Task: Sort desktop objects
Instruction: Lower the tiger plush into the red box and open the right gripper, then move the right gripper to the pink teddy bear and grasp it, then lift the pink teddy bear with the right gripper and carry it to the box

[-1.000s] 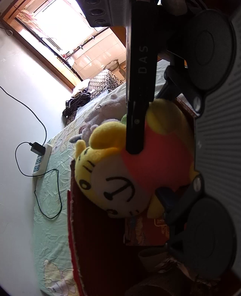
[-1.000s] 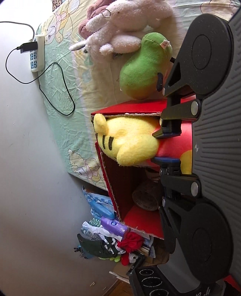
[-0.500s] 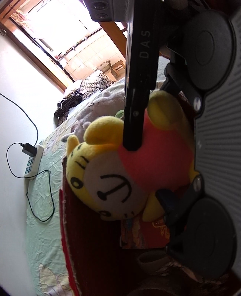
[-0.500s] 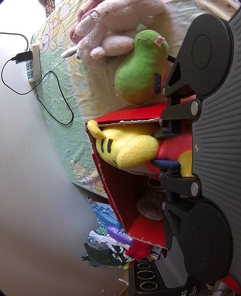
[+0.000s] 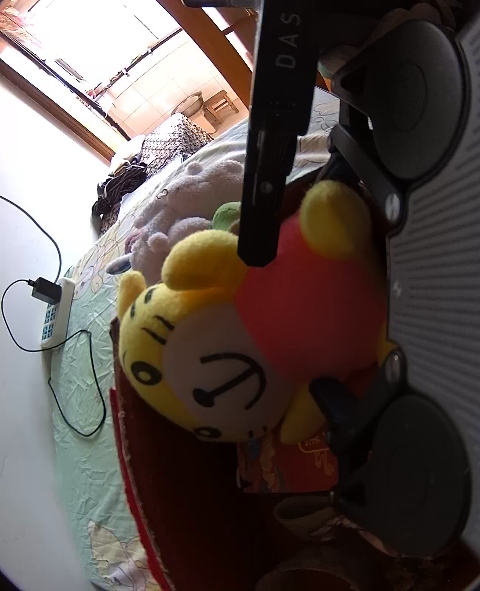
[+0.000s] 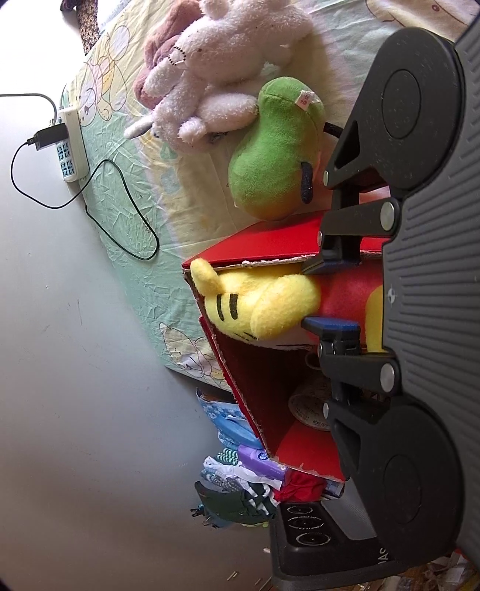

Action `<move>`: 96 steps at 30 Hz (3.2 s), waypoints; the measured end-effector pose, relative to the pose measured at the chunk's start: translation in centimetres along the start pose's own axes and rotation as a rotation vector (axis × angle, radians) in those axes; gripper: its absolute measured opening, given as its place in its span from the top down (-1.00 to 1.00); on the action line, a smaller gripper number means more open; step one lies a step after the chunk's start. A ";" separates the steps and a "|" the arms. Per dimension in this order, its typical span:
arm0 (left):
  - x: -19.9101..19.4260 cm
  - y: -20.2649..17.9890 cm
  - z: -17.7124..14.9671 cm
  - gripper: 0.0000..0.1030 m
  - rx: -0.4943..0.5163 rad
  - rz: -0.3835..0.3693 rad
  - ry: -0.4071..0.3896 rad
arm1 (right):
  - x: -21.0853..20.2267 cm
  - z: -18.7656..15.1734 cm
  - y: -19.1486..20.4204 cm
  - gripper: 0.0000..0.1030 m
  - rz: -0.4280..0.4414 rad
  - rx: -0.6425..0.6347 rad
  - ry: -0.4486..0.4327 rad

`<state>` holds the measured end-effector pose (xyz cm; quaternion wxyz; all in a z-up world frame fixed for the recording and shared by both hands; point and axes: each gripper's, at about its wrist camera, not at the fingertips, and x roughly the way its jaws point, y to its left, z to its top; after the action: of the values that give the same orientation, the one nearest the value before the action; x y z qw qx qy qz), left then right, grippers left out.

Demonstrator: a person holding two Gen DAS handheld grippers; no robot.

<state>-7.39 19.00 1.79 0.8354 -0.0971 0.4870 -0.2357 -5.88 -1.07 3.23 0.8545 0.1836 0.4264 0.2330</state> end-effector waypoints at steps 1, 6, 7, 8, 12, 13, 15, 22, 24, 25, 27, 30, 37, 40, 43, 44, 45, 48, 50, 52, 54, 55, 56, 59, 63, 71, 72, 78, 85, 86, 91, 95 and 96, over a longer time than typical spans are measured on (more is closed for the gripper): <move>-0.1 0.0 -0.1 -0.95 -0.001 0.003 -0.003 | -0.1 -0.1 0.0 0.50 0.002 0.001 -0.001; -0.4 -0.3 -0.4 -0.95 -0.015 0.017 -0.019 | -0.4 -0.9 -0.1 0.54 0.010 -0.004 -0.014; -0.4 -0.3 -0.5 -0.95 -0.020 0.020 -0.021 | -0.5 -1.0 -0.2 0.55 0.015 -0.004 -0.020; -0.4 -0.2 -0.5 -0.96 -0.025 0.021 -0.021 | -0.6 -1.2 -0.4 0.55 0.022 -0.001 -0.025; -0.4 -0.3 -0.5 -0.98 -0.047 0.052 -0.016 | -1.0 -1.4 -1.1 0.56 0.059 0.025 -0.042; -0.4 -0.5 -0.6 -0.98 -0.049 0.066 -0.020 | -1.0 -1.5 -1.3 0.56 0.070 0.028 -0.047; -0.4 -0.8 -0.6 -0.98 -0.054 0.093 -0.026 | -1.0 -1.5 -1.5 0.56 0.088 0.026 -0.046; -1.0 -2.0 -1.0 -0.96 -0.099 0.164 -0.059 | -0.7 -0.7 -2.7 0.55 0.177 0.014 0.010; -2.1 -2.6 -1.1 -0.96 -0.107 0.182 -0.096 | -0.8 -0.3 -3.4 0.55 0.214 0.031 0.030; -2.7 -3.0 -1.1 -0.96 -0.106 0.194 -0.118 | -1.1 0.0 -3.8 0.54 0.233 0.039 0.034; -3.7 -4.1 -0.9 -0.96 -0.096 0.210 -0.154 | -2.1 0.6 -4.7 0.51 0.259 0.037 0.012; -4.3 -6.3 0.0 -0.96 -0.071 0.201 -0.196 | -3.9 1.7 -6.9 0.43 0.280 0.061 -0.044; -0.3 -13.0 3.0 -0.97 0.019 0.077 -0.208 | -5.7 3.3 -14.2 0.43 0.207 0.205 -0.086; 3.1 -15.1 4.5 -0.97 0.047 0.033 -0.163 | -6.4 3.8 -17.5 0.43 0.169 0.272 -0.111; 6.8 -17.4 5.8 -0.97 0.086 -0.028 -0.122 | -7.0 4.5 -20.7 0.43 0.092 0.282 -0.144; 7.9 -18.0 6.1 -0.97 0.096 -0.053 -0.112 | -7.1 4.8 -21.9 0.43 0.067 0.283 -0.150; 9.1 -18.5 6.4 -0.97 0.099 -0.073 -0.097 | -7.1 5.2 -23.3 0.43 0.048 0.286 -0.153; 12.9 -19.8 7.4 -0.97 0.094 -0.132 -0.048 | -6.9 6.5 -26.5 0.43 0.028 0.290 -0.153; 15.3 -20.7 8.2 -0.95 0.094 -0.143 -0.027 | -6.7 7.5 -28.0 0.42 0.022 0.247 -0.148; 17.2 -21.6 9.0 -0.95 0.103 -0.139 -0.022 | -6.0 8.7 -28.9 0.41 0.004 0.177 -0.131; 18.9 -22.0 9.6 -0.95 0.108 -0.138 -0.020 | -5.0 9.8 -29.6 0.41 -0.006 0.103 -0.105; 19.5 -22.0 9.9 -0.99 0.103 -0.136 -0.023 | -4.4 10.3 -30.0 0.41 -0.007 0.075 -0.087; 20.1 -21.8 10.2 -0.99 0.089 -0.139 -0.019 | -3.8 10.8 -30.4 0.39 0.000 0.052 -0.065; 21.5 -20.5 10.5 -0.97 0.023 -0.139 0.007 | -2.4 12.1 -31.2 0.39 0.036 -0.014 -0.002; 22.3 -19.0 10.5 -0.90 -0.014 -0.096 0.029 | -0.7 13.0 -30.9 0.39 0.046 -0.172 0.067; 22.2 -17.5 10.8 -0.75 -0.027 -0.072 0.043 | 2.2 15.0 -30.9 0.33 0.131 -0.215 0.119; 22.2 -17.5 10.8 -0.75 -0.025 -0.072 0.046 | 2.6 15.0 -30.9 0.30 0.138 -0.213 0.125; 22.4 -17.5 11.0 -0.75 -0.015 -0.076 0.066 | 3.8 14.7 -31.7 0.18 0.182 -0.159 0.153; 21.7 -17.9 10.7 -0.82 -0.014 -0.099 0.098 | 1.7 12.6 -32.9 0.46 0.186 -0.099 0.163; 21.5 -18.2 10.6 -0.84 -0.006 -0.102 0.097 | 1.1 12.2 -33.0 0.46 0.181 -0.085 0.159; 20.8 -20.1 10.6 -0.85 0.065 -0.157 0.103 | -2.4 9.7 -33.9 0.47 0.138 -0.034 0.137; 21.6 -21.5 10.3 -0.86 0.111 -0.196 0.125 | -5.6 7.6 -35.0 0.48 0.106 0.038 0.117; 22.1 -21.8 10.2 -0.86 0.120 -0.199 0.136 | -6.4 7.1 -35.2 0.48 0.089 0.047 0.109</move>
<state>4.03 -11.42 -1.43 0.7772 -0.0788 0.5156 -0.3521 5.01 -34.51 -6.64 0.8142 0.2096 0.4691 0.2704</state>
